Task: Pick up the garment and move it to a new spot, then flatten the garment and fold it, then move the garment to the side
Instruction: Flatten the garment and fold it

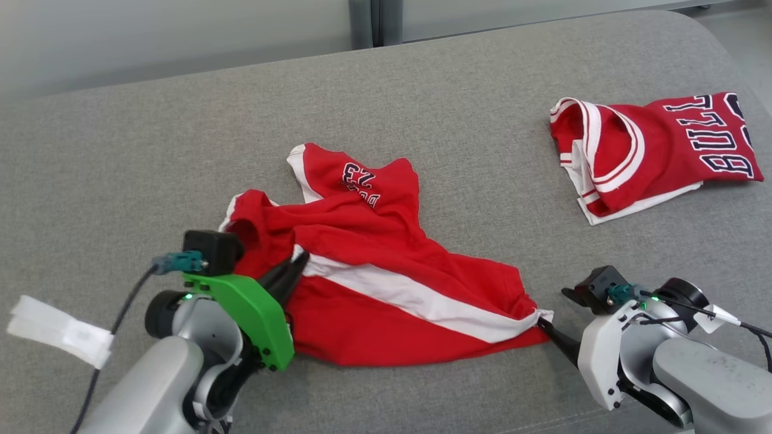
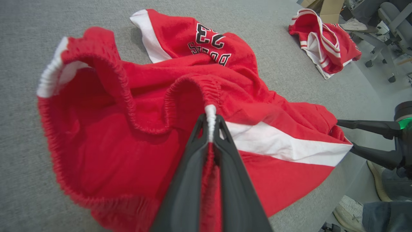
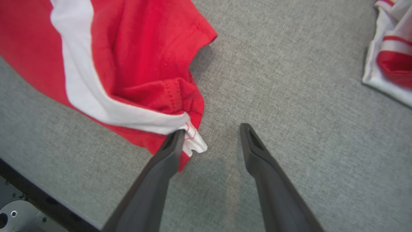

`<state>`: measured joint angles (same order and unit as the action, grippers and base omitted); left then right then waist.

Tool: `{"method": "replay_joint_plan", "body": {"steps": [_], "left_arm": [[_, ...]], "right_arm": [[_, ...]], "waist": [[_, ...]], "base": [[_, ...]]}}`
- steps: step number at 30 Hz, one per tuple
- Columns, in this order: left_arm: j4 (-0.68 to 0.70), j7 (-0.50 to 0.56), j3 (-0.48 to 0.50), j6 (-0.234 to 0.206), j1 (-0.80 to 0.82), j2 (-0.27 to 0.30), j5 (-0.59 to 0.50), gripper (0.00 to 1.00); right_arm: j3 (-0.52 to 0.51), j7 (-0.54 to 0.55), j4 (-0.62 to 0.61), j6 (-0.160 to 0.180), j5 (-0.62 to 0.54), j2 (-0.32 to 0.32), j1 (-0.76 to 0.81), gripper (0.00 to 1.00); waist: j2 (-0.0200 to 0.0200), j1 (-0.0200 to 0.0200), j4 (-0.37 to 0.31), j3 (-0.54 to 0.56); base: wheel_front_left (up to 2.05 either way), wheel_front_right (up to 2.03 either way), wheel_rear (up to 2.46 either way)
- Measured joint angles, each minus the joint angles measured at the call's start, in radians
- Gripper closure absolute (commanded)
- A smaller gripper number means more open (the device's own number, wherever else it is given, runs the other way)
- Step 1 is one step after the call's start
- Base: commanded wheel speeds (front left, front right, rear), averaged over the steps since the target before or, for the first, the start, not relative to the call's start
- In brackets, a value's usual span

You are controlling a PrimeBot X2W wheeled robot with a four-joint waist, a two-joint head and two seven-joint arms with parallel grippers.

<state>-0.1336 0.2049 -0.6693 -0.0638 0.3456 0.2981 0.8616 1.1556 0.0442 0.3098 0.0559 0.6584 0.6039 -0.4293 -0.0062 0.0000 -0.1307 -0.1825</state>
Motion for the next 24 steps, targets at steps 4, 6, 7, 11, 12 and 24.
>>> {"method": "replay_joint_plan", "body": {"steps": [4,6,7,11,12,24], "left_arm": [[0.057,-0.03,0.072,-0.017,-0.003,0.042,0.013,1.0],[0.083,-0.047,0.096,-0.023,-0.014,0.056,0.015,1.0],[0.095,-0.054,0.106,-0.025,-0.024,0.06,0.019,1.0],[0.144,-0.077,0.12,-0.03,-0.073,0.052,0.046,1.0],[0.153,-0.086,0.123,-0.033,-0.087,0.043,0.054,1.0],[0.212,-0.119,0.12,-0.043,-0.162,0.002,0.056,1.0]], "right_arm": [[-0.015,-0.017,-0.041,0.009,0.004,0.03,-0.006,0.0],[-0.033,-0.038,-0.067,0.025,0.018,0.044,0.011,0.0],[-0.042,-0.047,-0.083,0.027,0.023,0.051,0.019,0.0],[-0.089,-0.084,-0.139,0.049,0.059,0.081,0.066,0.0],[-0.1,-0.094,-0.152,0.053,0.072,0.087,0.079,0.0],[-0.173,-0.194,-0.241,0.068,0.151,0.038,0.232,0.0]], "waist": [[0.0,0.0,-0.017,-0.005],[0.0,0.0,-0.025,-0.009],[0.0,0.0,-0.028,-0.011],[0.0,0.0,-0.038,-0.017],[0.0,0.0,-0.04,-0.019],[0.0,0.0,-0.019,-0.037]], "base": [[0.0,0.0,0.0],[0.0,0.0,0.0],[0.0,0.0,0.0],[0.0,0.0,0.0],[0.0,0.0,0.0],[0.0,0.0,0.0]]}}
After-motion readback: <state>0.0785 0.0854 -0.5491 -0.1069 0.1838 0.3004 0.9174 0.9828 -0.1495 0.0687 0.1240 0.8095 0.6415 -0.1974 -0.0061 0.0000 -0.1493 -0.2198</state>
